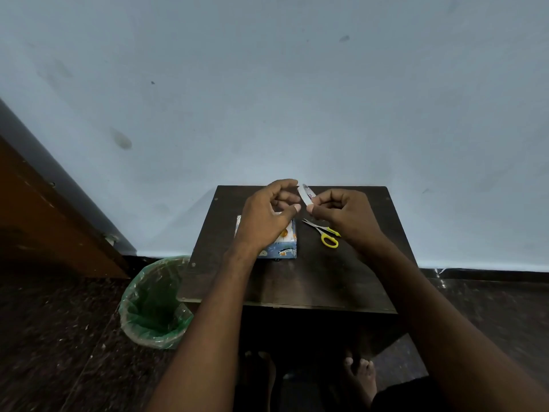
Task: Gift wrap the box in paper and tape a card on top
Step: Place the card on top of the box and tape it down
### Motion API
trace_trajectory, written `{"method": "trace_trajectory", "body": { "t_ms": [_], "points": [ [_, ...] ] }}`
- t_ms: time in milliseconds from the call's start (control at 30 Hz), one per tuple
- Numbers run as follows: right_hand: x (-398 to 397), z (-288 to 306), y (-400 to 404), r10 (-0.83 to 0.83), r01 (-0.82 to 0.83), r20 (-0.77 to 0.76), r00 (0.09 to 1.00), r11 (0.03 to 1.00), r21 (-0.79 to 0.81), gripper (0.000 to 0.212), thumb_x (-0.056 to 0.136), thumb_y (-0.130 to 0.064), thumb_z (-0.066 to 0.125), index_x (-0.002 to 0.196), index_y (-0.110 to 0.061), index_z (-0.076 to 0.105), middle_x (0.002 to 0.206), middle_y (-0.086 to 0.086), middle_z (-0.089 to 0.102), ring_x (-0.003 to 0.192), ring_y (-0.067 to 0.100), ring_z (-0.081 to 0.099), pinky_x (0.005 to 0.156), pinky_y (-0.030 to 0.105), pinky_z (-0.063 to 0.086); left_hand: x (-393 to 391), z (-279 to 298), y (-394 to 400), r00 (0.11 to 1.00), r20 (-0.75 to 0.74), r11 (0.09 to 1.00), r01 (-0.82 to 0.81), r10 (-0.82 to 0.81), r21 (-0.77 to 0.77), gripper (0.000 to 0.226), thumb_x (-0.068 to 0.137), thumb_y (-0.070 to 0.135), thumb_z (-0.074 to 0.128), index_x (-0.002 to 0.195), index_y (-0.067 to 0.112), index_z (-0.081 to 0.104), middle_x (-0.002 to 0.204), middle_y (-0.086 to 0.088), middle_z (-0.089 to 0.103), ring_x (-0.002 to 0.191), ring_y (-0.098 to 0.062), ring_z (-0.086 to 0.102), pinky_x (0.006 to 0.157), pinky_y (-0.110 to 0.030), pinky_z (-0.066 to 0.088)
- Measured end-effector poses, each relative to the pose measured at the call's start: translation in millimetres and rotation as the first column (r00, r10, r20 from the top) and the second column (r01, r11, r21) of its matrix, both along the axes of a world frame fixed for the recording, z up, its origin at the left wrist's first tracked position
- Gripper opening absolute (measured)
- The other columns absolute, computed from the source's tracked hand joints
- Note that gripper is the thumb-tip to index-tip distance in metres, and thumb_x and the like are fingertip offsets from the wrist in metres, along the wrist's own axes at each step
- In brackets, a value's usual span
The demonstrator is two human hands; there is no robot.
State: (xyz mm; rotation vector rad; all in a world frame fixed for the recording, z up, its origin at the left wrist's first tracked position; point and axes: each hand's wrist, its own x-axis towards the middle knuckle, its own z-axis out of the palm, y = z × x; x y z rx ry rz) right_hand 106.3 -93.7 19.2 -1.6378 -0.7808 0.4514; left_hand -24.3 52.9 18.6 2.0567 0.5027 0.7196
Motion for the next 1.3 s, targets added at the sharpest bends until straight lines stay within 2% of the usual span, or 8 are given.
{"method": "trace_trajectory", "body": {
  "t_ms": [200,433,667,900,967,1067,1167,1300],
  "points": [
    [-6,-3,6,-0.004,0.011,0.265,0.964,1.000,-0.022,0.010,0.081,-0.010,0.088,0.085,-0.015,0.081,0.077,-0.006,0.077,0.068,0.005,0.068,0.065,0.016,0.053,-3,0,5,1.000,-0.014,1.000,0.009,-0.009,0.014,0.039,0.092,0.010,0.080,0.129,0.022,0.075,0.104,0.009,0.080,0.089,-0.007,0.075,0.087,-0.031,0.064],
    [-6,-2,8,0.095,-0.094,-0.005,0.996,0.993,0.078,0.022,0.089,0.007,0.073,0.104,-0.009,0.080,0.088,0.007,0.079,0.080,0.013,0.071,0.081,0.037,0.061,-3,-2,12,0.999,0.016,0.985,-0.045,0.048,-0.167,0.033,0.096,0.016,0.078,0.129,0.020,0.076,0.110,0.008,0.080,0.101,-0.006,0.076,0.087,-0.032,0.065],
    [-11,4,9,0.209,-0.194,-0.087,0.974,0.969,0.153,0.039,0.085,0.019,0.064,0.118,0.001,0.074,0.100,0.019,0.077,0.084,0.020,0.070,0.072,0.026,0.058,-2,-2,10,0.992,-0.014,0.985,-0.126,0.125,-0.118,0.025,0.103,0.020,0.068,0.126,0.026,0.077,0.116,0.013,0.075,0.102,0.004,0.069,0.081,-0.009,0.053],
    [-8,0,11,0.145,-0.116,-0.202,0.969,0.982,0.147,0.023,0.089,0.011,0.058,0.101,0.002,0.075,0.086,0.017,0.074,0.076,0.023,0.061,0.068,0.028,0.053,-5,-3,14,0.983,0.041,0.976,-0.170,0.177,-0.133,0.023,0.099,0.018,0.075,0.121,0.023,0.079,0.106,0.011,0.078,0.093,-0.001,0.072,0.074,-0.009,0.053],
    [-7,-1,9,0.120,-0.101,-0.141,0.983,0.985,0.139,0.012,0.092,0.006,0.065,0.097,0.003,0.076,0.080,0.010,0.072,0.074,0.019,0.062,0.070,0.027,0.054,-3,2,12,0.979,0.114,0.913,-0.111,0.168,-0.393,0.022,0.102,0.009,0.069,0.120,0.017,0.078,0.106,0.000,0.081,0.090,-0.006,0.075,0.081,-0.017,0.059],
    [-9,-4,8,0.060,-0.071,0.117,0.991,0.993,0.092,0.012,0.088,-0.002,0.079,0.098,-0.009,0.082,0.086,-0.003,0.078,0.079,0.013,0.073,0.074,0.024,0.058,0,11,8,0.965,0.204,0.631,0.056,0.164,-0.774,0.020,0.105,0.006,0.063,0.119,0.003,0.076,0.104,-0.013,0.081,0.094,-0.017,0.078,0.082,-0.023,0.063],
    [-12,-9,11,-0.007,-0.019,0.364,0.931,0.997,0.070,0.018,0.083,-0.004,0.085,0.097,-0.016,0.085,0.086,-0.010,0.077,0.079,0.006,0.071,0.073,0.019,0.054,-1,14,6,0.962,0.209,0.473,0.104,0.176,-0.875,0.026,0.101,0.011,0.070,0.121,-0.004,0.074,0.110,-0.018,0.079,0.099,-0.021,0.076,0.084,-0.026,0.065],
    [-11,-15,18,-0.010,-0.011,0.562,0.827,0.999,0.034,0.020,0.079,-0.005,0.087,0.093,-0.019,0.085,0.089,-0.008,0.078,0.084,0.008,0.070,0.077,0.035,0.060,-3,15,7,0.973,0.172,0.500,0.072,0.157,-0.863,0.029,0.094,0.009,0.078,0.122,0.008,0.076,0.109,-0.014,0.081,0.088,-0.018,0.073,0.074,-0.022,0.062]
  ]
}}
